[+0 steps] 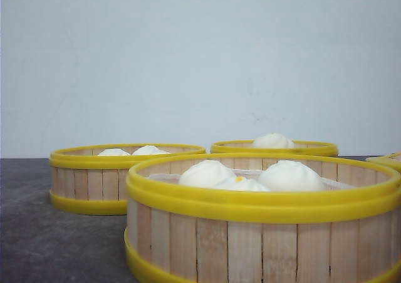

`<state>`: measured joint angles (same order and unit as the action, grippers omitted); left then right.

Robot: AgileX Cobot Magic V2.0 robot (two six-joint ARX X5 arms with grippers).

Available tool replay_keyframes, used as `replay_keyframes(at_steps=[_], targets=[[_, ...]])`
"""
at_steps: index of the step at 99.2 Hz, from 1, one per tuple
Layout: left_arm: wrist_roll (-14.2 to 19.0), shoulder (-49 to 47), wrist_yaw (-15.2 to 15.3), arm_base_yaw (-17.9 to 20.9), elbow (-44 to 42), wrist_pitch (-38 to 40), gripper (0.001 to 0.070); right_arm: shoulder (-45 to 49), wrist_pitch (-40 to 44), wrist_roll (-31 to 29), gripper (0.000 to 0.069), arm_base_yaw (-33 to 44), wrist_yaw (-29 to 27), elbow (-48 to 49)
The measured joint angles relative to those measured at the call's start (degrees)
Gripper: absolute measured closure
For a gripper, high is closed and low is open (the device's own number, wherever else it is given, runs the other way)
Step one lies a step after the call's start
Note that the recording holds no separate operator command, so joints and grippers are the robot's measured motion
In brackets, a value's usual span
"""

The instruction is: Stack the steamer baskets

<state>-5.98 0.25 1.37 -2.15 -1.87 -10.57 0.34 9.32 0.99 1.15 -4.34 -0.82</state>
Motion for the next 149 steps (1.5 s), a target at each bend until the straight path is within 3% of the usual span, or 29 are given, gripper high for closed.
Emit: replay_keyframes(at_steps=[36, 45, 67, 104, 127, 149], targets=[[0.0, 0.0, 0.0, 0.0, 0.0, 0.0, 0.0681, 0.0, -0.1, 0.0, 0.0681, 0.0, 0.0, 0.0], [1.4, 0.0, 0.0, 0.0, 0.0, 0.0, 0.0681, 0.0, -0.2, -1.1, 0.0681, 0.0, 0.1, 0.0], [13.3, 0.0, 0.0, 0.0, 0.0, 0.0, 0.0681, 0.0, -0.1, -12.3, 0.0681, 0.0, 3.6, 0.0], [24.7, 0.2, 0.0, 0.0, -0.7, 1.3, 0.0685, 0.0, -1.8, -26.8, 0.0682, 0.0, 6.0, -1.1], [27.9, 6.9, 0.1, 0.0, -14.7, -0.3, 0.0685, 7.8, -1.9, -29.0, 0.0682, 0.0, 5.9, -17.1], [24.5, 21.6, 0.1, 0.0, -30.0, -3.3, 0.0678, 25.6, 7.6, -20.3, 0.0682, 0.0, 7.9, -37.6]])
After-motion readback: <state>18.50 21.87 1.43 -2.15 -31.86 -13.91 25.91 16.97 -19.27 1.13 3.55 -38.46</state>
